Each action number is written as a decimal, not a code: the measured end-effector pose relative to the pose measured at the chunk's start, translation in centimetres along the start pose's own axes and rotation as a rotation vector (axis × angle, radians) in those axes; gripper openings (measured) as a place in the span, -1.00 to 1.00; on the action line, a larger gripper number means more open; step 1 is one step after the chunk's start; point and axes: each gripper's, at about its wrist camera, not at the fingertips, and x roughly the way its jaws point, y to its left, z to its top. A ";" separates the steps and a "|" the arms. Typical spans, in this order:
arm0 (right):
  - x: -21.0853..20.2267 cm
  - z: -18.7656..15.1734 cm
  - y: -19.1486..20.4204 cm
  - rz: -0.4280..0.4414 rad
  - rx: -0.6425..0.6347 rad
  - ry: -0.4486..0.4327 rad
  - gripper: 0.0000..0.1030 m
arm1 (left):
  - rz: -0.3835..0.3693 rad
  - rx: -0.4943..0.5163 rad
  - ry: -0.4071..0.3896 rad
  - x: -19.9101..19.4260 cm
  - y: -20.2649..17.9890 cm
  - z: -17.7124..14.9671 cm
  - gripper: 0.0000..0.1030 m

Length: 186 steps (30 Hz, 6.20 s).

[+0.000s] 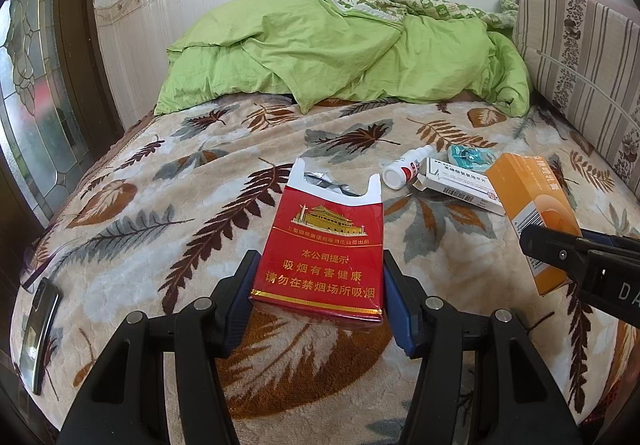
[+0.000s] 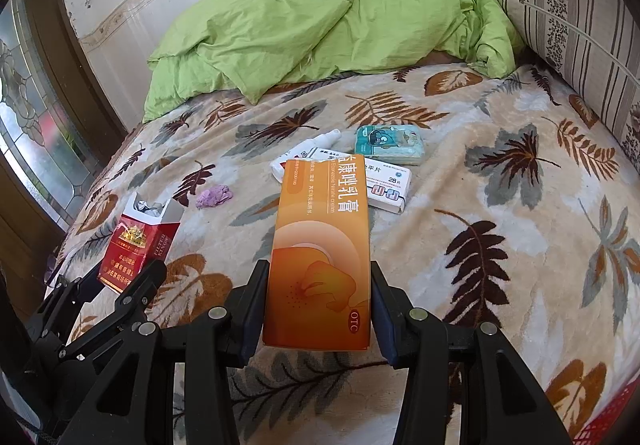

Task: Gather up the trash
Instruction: 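Hold the red cigarette pack and orange box raised above the bed, then carry both boxes over the red basket and open both grippers, then move both tools back toward the white tube and teal packet, then grasp the white medicine box with the right gripper while the left grasps the purple wrapper, then hold the white box and purple wrapper raised above the bed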

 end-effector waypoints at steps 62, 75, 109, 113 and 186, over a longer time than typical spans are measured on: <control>-28.4 -18.6 -27.9 -0.302 0.553 -0.176 0.02 | -0.947 0.500 0.239 -17.6 -33.3 -4.8 0.31; -26.5 -15.5 -25.3 -0.196 0.498 -0.178 0.03 | -0.807 0.384 0.187 -14.6 -24.8 -2.1 0.35; 8.7 9.2 -7.9 0.094 0.084 0.107 0.04 | -0.126 -0.122 0.117 6.5 4.0 3.4 0.36; 12.1 10.7 -9.5 0.077 0.131 0.123 0.04 | -0.098 -0.185 0.124 7.8 5.8 3.9 0.36; -3.2 -1.3 -1.3 0.054 0.045 -0.029 0.15 | -0.084 -0.031 0.012 -2.9 1.6 -0.8 -0.45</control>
